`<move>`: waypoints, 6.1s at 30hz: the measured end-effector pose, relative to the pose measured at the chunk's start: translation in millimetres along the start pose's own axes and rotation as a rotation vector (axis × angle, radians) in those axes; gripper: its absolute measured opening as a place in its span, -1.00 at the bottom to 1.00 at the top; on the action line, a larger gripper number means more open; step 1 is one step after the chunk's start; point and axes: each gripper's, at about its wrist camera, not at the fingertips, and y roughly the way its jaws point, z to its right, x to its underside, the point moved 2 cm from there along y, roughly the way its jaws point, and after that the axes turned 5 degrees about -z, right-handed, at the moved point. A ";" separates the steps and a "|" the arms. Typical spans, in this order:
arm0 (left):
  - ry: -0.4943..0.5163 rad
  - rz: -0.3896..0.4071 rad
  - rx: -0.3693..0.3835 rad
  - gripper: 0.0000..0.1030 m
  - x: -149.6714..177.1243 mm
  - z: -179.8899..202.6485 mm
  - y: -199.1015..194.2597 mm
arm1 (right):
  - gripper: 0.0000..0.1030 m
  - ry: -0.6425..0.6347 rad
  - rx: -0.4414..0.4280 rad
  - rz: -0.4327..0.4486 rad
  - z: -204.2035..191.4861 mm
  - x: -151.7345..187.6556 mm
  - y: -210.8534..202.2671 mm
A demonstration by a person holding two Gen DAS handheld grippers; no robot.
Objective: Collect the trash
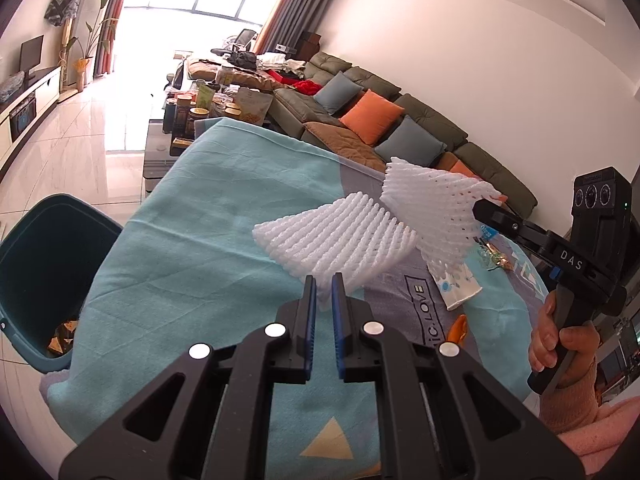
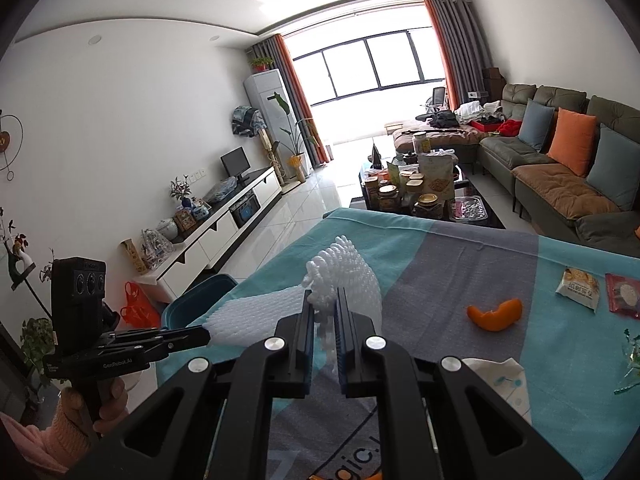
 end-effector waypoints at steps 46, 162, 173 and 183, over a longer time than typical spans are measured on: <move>-0.379 0.146 -0.313 -0.84 33.8 -175.4 -105.3 | -0.84 -0.114 -0.396 -0.243 -159.9 -35.9 164.8; 0.311 -0.248 0.193 -0.58 74.6 114.2 89.2 | -0.10 0.677 0.361 0.049 273.0 94.7 -83.6; 0.309 -0.217 0.193 -0.69 69.9 111.9 76.6 | -0.81 0.686 0.307 0.075 264.0 103.0 -85.8; 0.282 -0.153 0.171 -0.74 55.4 97.6 59.0 | -0.96 0.620 0.261 0.096 239.2 92.6 -89.6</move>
